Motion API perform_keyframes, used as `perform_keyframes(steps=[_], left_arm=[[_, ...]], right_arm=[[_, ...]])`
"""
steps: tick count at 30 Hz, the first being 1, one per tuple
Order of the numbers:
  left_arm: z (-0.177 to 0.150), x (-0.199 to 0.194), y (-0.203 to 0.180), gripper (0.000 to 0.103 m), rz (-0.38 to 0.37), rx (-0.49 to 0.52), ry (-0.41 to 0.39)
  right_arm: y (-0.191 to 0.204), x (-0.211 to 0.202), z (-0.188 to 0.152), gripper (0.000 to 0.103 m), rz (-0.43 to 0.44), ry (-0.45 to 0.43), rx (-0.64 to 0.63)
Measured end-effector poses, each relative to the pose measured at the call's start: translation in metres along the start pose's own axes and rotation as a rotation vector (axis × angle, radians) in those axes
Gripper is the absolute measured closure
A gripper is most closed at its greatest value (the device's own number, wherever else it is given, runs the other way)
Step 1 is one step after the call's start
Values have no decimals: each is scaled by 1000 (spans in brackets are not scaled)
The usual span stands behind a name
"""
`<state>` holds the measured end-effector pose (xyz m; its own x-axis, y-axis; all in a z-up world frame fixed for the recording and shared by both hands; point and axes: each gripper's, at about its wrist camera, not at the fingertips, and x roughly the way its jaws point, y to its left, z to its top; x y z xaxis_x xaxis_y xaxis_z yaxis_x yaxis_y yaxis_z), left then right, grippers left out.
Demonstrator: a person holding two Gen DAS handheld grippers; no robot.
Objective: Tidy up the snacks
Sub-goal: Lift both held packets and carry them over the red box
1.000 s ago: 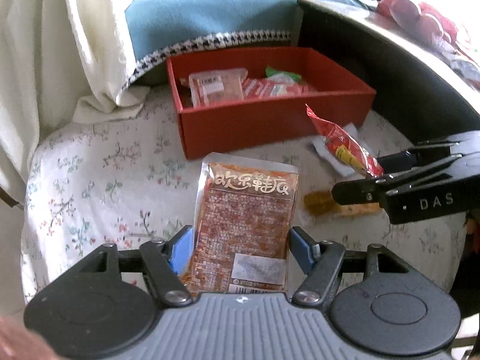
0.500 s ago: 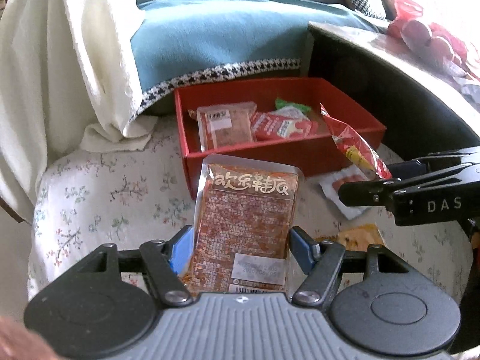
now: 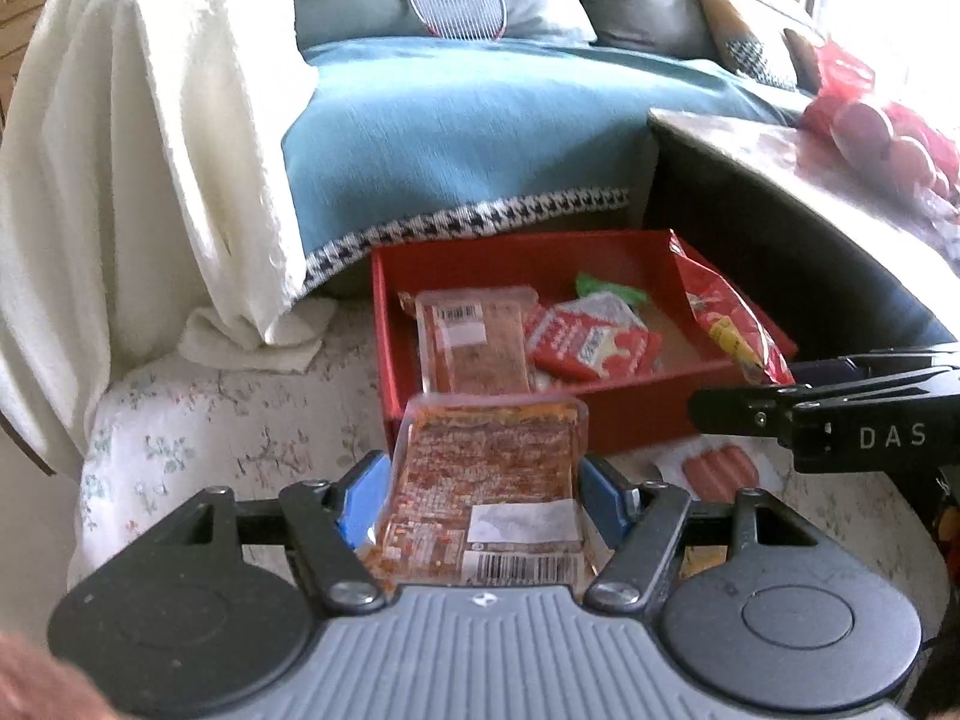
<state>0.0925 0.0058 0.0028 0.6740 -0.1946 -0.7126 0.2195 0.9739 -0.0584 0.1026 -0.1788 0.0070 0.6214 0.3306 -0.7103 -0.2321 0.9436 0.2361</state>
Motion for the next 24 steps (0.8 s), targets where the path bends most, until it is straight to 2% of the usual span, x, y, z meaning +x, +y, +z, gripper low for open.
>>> perform_keyframes(steps=[5, 6, 7, 12, 16, 19, 22, 24], left_arm=[[9, 2, 2, 42, -3, -22, -25], [11, 3, 1, 45, -5, -22, -31], [14, 4, 1, 53, -12, -25, -35], [22, 11, -3, 56, -12, -16, -32], [11, 16, 6, 55, -65, -21, 39], [-2, 22, 13, 52, -35, -40, 99], [-16, 31, 22, 42, -15, -112, 154], [-24, 39, 19, 40, -15, -112, 200]], right_arm=[[-4, -1, 11, 28, -6, -33, 6], [-5, -1, 12, 28, -9, -39, 7], [-5, 0, 13, 28, -11, -40, 5], [-7, 4, 16, 28, -21, -39, 11], [-7, 4, 14, 28, -14, -26, 7], [-7, 4, 12, 28, -8, -12, 1], [-8, 3, 10, 28, 0, -2, 0], [-8, 1, 9, 28, 4, 1, -2]])
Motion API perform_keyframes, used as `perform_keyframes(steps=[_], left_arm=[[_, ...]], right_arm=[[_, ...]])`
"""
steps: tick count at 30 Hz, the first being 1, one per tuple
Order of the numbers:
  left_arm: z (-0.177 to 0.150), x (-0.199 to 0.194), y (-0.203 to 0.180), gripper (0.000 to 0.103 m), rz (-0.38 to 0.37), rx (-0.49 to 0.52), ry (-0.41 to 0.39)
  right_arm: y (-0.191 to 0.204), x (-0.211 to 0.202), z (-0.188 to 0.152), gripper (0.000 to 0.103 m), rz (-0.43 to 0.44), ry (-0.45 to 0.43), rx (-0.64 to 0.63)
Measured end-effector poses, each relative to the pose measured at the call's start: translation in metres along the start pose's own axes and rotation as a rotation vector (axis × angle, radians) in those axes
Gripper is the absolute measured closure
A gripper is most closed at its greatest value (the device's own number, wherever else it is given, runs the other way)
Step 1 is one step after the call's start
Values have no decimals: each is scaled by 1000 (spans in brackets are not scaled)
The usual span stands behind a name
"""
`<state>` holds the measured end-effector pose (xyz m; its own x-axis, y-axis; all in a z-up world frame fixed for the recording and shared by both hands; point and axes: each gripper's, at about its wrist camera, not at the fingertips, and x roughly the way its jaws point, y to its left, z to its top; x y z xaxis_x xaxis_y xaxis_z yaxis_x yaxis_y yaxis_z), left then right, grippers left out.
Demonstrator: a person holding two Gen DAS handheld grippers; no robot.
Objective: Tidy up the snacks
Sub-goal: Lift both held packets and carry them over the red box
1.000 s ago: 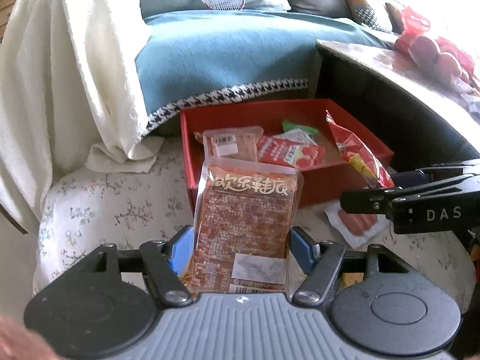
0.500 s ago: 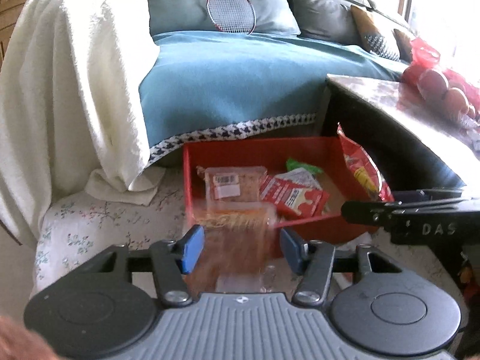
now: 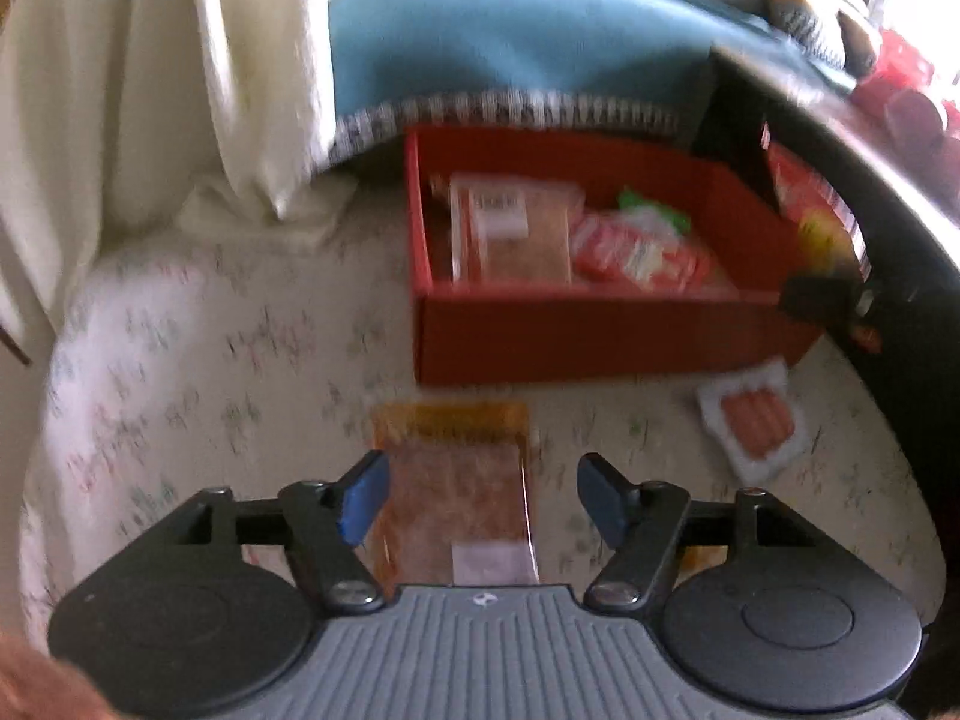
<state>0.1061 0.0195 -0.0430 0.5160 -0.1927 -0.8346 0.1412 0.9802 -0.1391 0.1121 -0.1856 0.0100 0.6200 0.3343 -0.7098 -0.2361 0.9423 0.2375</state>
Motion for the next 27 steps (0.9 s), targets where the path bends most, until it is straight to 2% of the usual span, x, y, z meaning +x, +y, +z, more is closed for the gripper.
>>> perform_keyframes(steps=[2, 5, 6, 7, 8, 11, 13, 18, 27], left_arm=[[-7, 6, -4, 36, 36, 12, 23], [-11, 19, -9, 24, 17, 12, 68], [-12, 22, -11, 24, 54, 23, 61], [-14, 25, -12, 28, 117, 31, 69], [-16, 30, -10, 31, 140, 22, 88], [-19, 23, -5, 41, 134, 4, 69], [-21, 20, -1, 44, 132, -17, 65], [-18, 9, -2, 45, 116, -33, 48], [1, -31, -3, 45, 98, -47, -85]], right_arm=[[1, -1, 0, 28, 8, 4, 1], [3, -2, -1, 28, 22, 7, -5], [3, -3, -2, 28, 23, 7, -7], [4, -3, -2, 28, 27, 9, -10], [4, -3, -2, 28, 30, 10, -13], [3, -4, -3, 28, 29, 12, -15], [2, -5, -2, 28, 31, 13, -11], [6, -7, -1, 28, 30, -7, -18], [11, -5, 4, 28, 24, -38, -13]])
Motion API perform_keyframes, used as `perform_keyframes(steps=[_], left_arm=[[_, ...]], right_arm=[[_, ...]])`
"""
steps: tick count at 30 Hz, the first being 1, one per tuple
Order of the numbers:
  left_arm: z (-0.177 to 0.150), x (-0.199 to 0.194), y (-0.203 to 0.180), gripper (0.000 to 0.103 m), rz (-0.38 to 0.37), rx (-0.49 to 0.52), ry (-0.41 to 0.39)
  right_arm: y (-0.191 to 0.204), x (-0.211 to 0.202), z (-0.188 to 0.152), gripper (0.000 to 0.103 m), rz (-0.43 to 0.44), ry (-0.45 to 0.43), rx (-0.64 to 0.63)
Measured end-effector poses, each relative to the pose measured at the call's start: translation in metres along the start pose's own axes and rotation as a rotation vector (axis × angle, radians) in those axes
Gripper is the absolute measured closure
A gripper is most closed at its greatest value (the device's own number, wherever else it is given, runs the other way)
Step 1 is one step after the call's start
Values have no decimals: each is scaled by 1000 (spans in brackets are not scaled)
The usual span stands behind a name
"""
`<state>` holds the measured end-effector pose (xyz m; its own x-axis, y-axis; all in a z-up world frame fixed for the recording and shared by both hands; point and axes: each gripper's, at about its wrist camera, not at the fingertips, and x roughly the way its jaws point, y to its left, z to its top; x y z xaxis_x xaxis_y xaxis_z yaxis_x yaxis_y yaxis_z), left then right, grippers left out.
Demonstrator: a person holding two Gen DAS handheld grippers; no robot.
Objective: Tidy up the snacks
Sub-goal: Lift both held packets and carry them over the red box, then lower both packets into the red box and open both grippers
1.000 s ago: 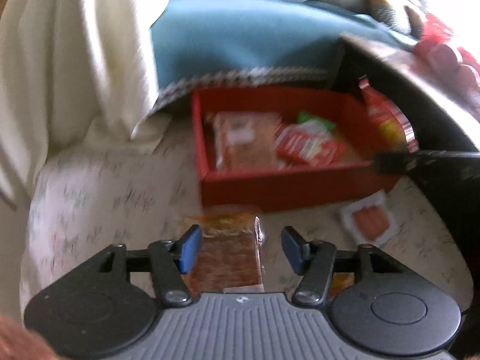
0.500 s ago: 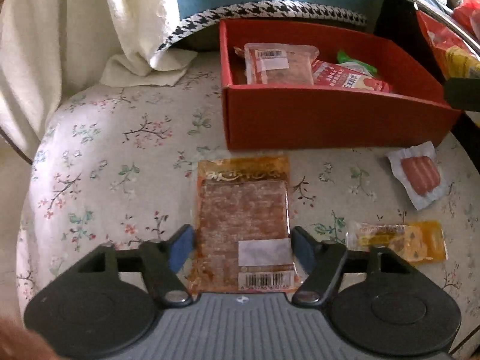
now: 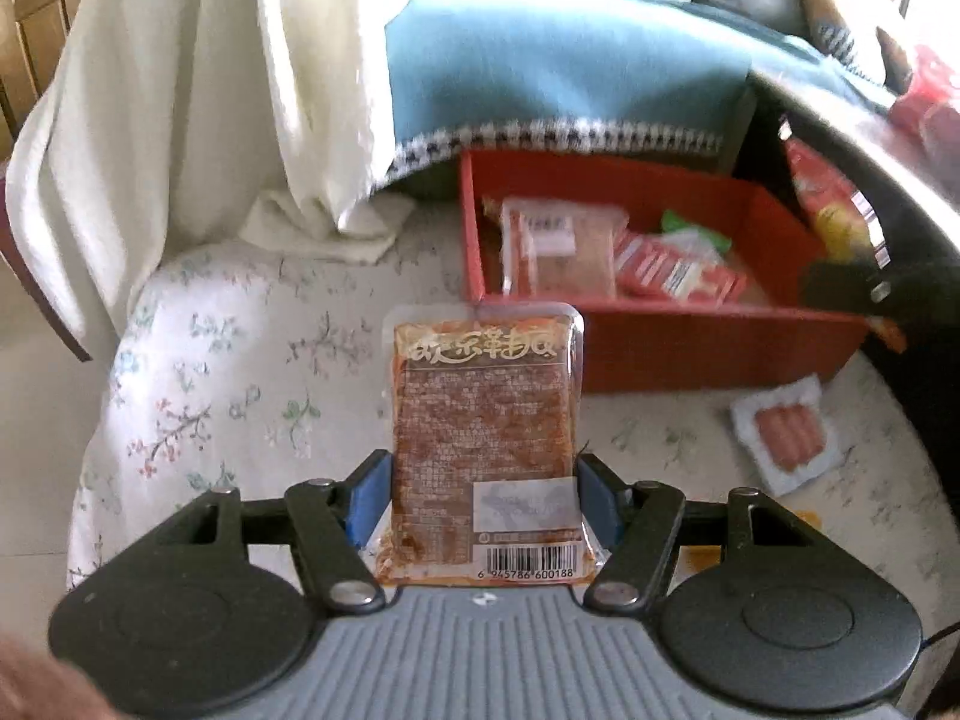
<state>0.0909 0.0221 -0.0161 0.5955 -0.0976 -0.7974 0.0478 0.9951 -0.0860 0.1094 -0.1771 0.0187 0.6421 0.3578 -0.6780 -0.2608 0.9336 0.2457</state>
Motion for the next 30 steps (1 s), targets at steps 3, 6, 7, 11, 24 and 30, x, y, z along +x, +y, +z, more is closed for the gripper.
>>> perform_keyframes(steps=[3, 6, 7, 11, 24, 30], left_arm=[[7, -9, -1, 45, -5, 4, -33], [11, -14, 0, 45, -15, -14, -50], [13, -14, 1, 45, -10, -17, -58], [23, -17, -2, 45, -2, -22, -95], [66, -9, -11, 44, 22, -28, -202], [81, 7, -19, 44, 26, -14, -209]], right_arm=[[2, 1, 1, 28, -1, -6, -4], [1, 3, 1, 28, -8, -6, -2], [1, 3, 1, 28, -11, -9, 0], [3, 3, 5, 28, -19, -26, -6], [-4, 14, 26, 28, -45, -85, 6], [-13, 24, 38, 28, -64, -95, 14]])
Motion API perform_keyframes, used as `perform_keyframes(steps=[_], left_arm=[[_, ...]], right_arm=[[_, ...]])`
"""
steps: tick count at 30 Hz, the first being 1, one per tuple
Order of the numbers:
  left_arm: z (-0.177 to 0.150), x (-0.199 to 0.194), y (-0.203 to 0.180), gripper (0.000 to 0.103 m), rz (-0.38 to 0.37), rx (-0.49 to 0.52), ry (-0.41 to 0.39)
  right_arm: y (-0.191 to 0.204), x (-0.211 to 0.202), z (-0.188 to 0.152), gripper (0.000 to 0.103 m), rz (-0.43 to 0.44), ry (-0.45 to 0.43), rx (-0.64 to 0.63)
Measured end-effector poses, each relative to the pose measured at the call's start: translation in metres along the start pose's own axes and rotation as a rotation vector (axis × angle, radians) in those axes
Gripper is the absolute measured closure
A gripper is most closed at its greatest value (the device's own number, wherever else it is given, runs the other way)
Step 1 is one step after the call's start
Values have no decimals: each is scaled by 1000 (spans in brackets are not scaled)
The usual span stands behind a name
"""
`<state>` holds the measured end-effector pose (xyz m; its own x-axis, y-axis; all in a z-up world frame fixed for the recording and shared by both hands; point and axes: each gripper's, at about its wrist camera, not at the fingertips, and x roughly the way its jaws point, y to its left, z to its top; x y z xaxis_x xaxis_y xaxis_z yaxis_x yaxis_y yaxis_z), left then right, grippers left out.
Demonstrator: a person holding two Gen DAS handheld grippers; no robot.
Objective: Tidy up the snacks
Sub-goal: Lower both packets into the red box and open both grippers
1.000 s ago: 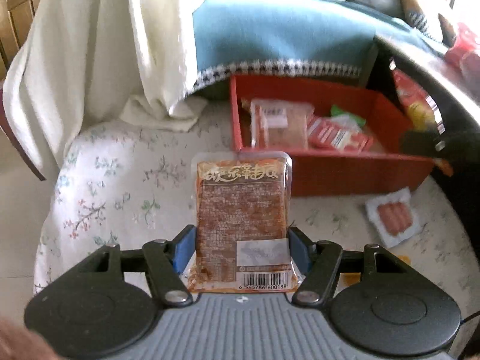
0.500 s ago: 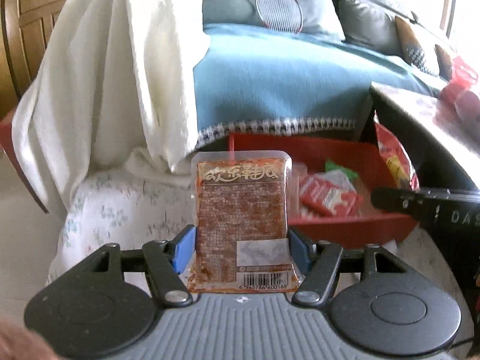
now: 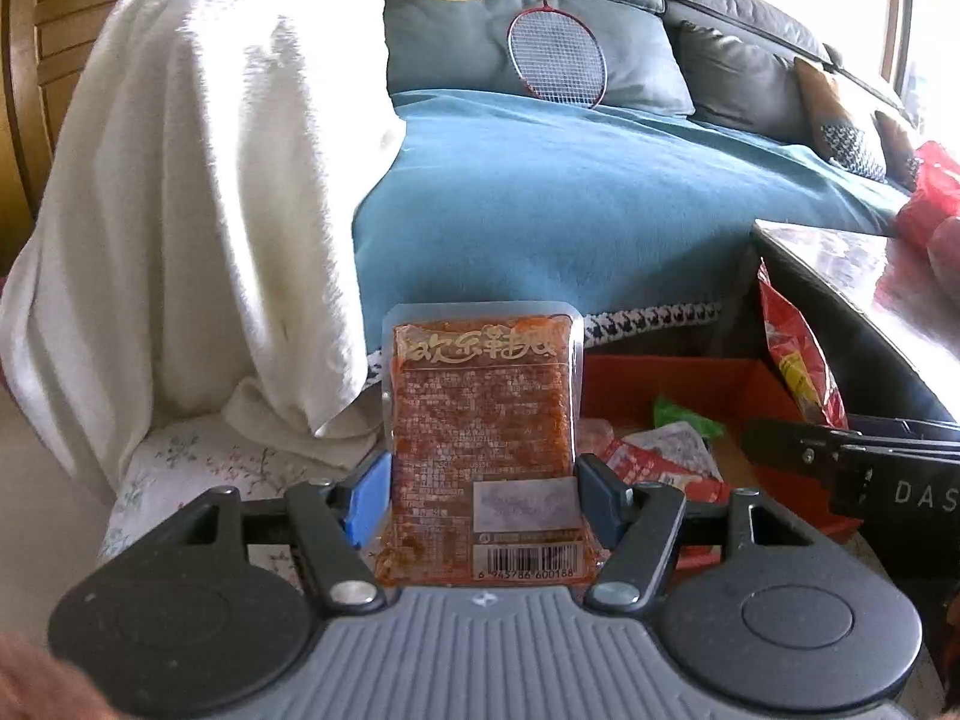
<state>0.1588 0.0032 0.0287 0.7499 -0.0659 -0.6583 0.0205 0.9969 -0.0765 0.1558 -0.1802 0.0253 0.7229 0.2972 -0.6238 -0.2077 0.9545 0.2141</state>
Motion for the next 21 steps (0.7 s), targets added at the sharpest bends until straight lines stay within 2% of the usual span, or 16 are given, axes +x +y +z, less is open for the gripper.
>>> perform_keyframes(steps=[21], left_arm=[[10, 67, -16, 44, 7, 24, 66]], right_arm=[[-22, 58, 11, 28, -67, 86, 8]])
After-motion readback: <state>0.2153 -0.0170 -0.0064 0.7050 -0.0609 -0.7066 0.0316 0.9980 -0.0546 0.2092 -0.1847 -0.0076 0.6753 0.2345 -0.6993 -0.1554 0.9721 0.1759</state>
